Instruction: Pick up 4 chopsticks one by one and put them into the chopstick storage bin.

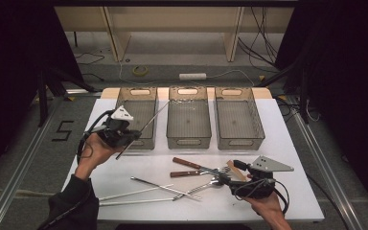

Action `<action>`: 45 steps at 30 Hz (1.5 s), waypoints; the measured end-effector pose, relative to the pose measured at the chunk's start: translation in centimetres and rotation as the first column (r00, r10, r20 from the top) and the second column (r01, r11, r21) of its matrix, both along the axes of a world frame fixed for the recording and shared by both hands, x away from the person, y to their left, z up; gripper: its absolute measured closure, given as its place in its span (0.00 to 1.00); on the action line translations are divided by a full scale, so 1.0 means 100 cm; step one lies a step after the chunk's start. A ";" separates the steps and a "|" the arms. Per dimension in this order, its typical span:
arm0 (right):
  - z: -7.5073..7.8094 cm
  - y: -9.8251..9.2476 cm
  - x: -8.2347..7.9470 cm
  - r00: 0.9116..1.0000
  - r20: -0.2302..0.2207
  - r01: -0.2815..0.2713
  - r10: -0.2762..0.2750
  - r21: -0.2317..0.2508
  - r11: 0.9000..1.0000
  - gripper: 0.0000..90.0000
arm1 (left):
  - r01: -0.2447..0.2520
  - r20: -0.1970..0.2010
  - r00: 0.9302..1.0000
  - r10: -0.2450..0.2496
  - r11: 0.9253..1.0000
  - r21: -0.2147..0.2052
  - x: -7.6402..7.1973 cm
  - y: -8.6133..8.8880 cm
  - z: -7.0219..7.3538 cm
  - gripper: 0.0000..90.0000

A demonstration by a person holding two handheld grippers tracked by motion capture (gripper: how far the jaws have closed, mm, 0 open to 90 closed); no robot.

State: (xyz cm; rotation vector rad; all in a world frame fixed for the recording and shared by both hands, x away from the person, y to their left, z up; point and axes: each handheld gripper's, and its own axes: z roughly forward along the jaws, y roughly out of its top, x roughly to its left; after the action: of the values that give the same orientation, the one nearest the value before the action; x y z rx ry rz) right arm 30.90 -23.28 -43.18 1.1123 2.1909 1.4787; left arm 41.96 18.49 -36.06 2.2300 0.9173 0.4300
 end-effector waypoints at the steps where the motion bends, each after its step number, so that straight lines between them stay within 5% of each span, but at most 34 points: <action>1: 0.000 0.000 0.000 1.000 -0.001 0.001 -0.001 0.002 1.000 0.27 | -0.016 0.005 1.000 0.016 1.000 -0.012 0.003 0.002 0.000 0.94; 12: 0.001 0.000 -0.001 1.000 0.002 0.000 0.000 0.008 1.000 0.27 | -0.106 -0.003 0.994 0.106 0.993 -0.052 0.029 0.019 0.005 0.94; 29: 0.001 0.001 0.000 1.000 0.002 0.000 0.000 0.009 1.000 0.27 | -0.230 -0.002 0.973 0.231 0.969 -0.090 0.070 0.040 -0.001 0.94; 34: 0.000 0.001 0.000 1.000 -0.002 -0.002 0.002 0.008 1.000 0.27 | -0.270 -0.004 0.963 0.271 0.956 -0.117 0.080 0.048 -0.007 0.94; 45: -0.001 0.001 0.001 1.000 -0.001 -0.007 0.007 0.001 1.000 0.27 | -0.298 -0.014 0.954 0.299 0.948 -0.112 0.094 0.052 -0.025 0.94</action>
State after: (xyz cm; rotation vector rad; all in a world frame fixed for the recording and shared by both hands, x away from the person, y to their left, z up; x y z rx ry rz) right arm 30.98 -23.16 -43.24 1.1072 2.1971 1.4832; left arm 51.34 23.73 -38.53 1.9926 1.2533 0.5052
